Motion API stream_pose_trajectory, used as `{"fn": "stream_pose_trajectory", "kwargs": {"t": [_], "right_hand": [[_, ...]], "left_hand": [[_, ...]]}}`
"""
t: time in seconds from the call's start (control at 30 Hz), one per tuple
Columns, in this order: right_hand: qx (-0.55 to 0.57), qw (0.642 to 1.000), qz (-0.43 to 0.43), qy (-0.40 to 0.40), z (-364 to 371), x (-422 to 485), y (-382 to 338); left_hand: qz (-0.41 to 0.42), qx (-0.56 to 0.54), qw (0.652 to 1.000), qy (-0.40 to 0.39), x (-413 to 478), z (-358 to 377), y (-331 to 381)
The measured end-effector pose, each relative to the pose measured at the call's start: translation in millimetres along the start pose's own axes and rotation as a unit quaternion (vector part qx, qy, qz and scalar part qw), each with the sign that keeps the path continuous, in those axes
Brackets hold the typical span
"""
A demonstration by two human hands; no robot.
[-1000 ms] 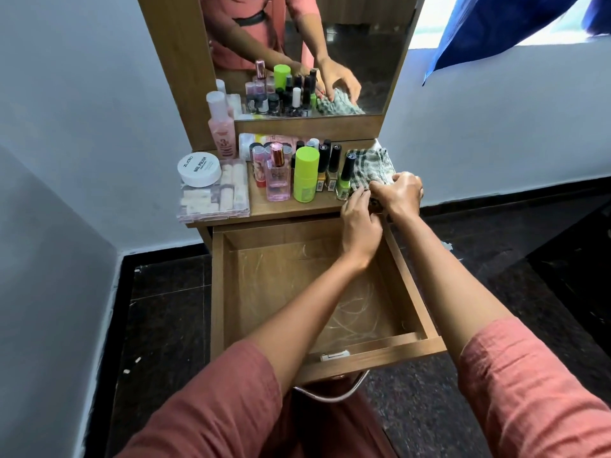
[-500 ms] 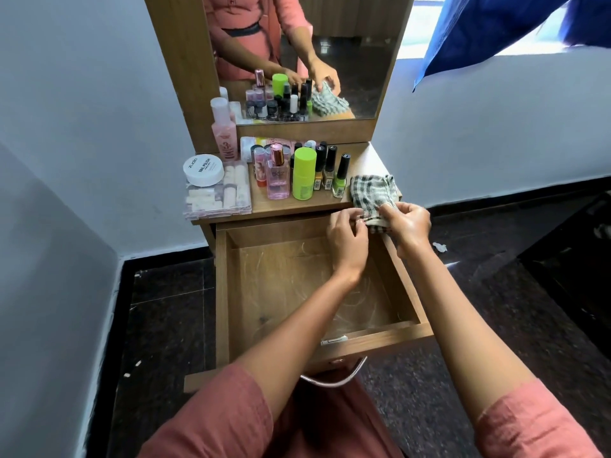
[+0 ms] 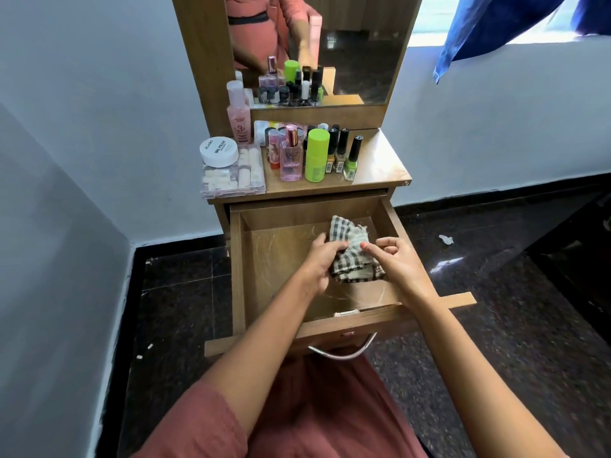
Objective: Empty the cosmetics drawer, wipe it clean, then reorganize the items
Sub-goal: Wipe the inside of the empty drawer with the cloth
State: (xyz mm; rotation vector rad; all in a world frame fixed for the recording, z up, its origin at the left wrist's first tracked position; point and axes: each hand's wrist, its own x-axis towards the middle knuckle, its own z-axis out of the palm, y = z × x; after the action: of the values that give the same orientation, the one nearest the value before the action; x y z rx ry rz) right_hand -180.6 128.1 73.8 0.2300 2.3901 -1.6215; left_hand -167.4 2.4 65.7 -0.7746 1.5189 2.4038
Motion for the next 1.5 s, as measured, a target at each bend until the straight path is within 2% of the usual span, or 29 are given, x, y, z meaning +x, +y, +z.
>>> {"fn": "stream_pose_trajectory", "kwargs": {"t": [0.1, 0.27, 0.33, 0.47, 0.57, 0.63, 0.77, 0.83, 0.87, 0.9, 0.97, 1.03, 1.13, 1.27, 1.37, 1.5], "right_hand": [[-0.062, 0.996, 0.053, -0.040, 12.6, -0.3, 2.1], [-0.041, 0.993, 0.077, -0.085, 33.0, 5.7, -1.0], [-0.083, 0.991, 0.068, -0.080, 40.6, 12.2, 1.1], [-0.239, 0.970, 0.018, -0.045, 60.1, 15.3, -1.4], [-0.298, 0.953, -0.012, -0.045, 66.7, 16.0, -3.1], [-0.360, 0.931, -0.042, -0.051, 67.0, 15.4, -2.6], [-0.518, 0.835, -0.181, -0.035, 70.8, 8.7, -3.9], [-0.512, 0.822, -0.236, -0.083, 77.5, 7.7, -3.0], [-0.510, 0.816, -0.242, -0.126, 82.7, 6.8, -0.8], [-0.518, 0.805, -0.234, -0.170, 88.6, 6.1, 1.3], [-0.556, 0.775, -0.193, -0.230, 98.4, 6.1, 7.8], [-0.584, 0.755, -0.169, -0.245, 101.2, 9.8, 13.3], [-0.592, 0.754, -0.159, -0.238, 90.8, 19.0, 16.5], [-0.600, 0.771, -0.105, -0.186, 60.1, 50.4, 20.9], [-0.554, 0.817, -0.071, -0.142, 43.6, 72.4, 22.9], [-0.503, 0.853, -0.084, -0.109, 56.9, 72.7, 25.6]], "left_hand": [[-0.030, 0.023, 0.999, -0.015, -4.9, -19.3, -1.5], [-0.068, 0.070, 0.994, -0.044, -12.4, -37.0, 0.4], [-0.067, 0.093, 0.993, -0.020, -12.6, -41.8, -0.1], [-0.041, 0.168, 0.983, 0.056, -10.3, -51.9, -0.9], [0.022, 0.255, 0.962, 0.094, -10.3, -59.8, 2.0], [0.110, 0.365, 0.915, 0.129, -13.5, -66.9, 5.0], [0.282, 0.515, 0.775, 0.234, -20.9, -88.1, 14.0], [0.313, 0.582, 0.698, 0.276, -18.5, -101.9, 16.3], [0.305, 0.602, 0.679, 0.289, -18.2, -108.3, 15.8], [0.285, 0.614, 0.674, 0.296, -18.2, -114.2, 15.0], [0.236, 0.620, 0.688, 0.296, -18.7, -123.5, 12.5], [0.201, 0.615, 0.709, 0.281, -17.6, -129.7, 10.2], [0.189, 0.614, 0.722, 0.257, -16.6, -134.4, 8.9], [0.191, 0.618, 0.724, 0.240, -16.9, -137.9, 5.8], [0.203, 0.603, 0.731, 0.246, -18.9, -139.1, 4.8], [0.209, 0.581, 0.744, 0.255, -19.0, -138.8, 3.1]]}}
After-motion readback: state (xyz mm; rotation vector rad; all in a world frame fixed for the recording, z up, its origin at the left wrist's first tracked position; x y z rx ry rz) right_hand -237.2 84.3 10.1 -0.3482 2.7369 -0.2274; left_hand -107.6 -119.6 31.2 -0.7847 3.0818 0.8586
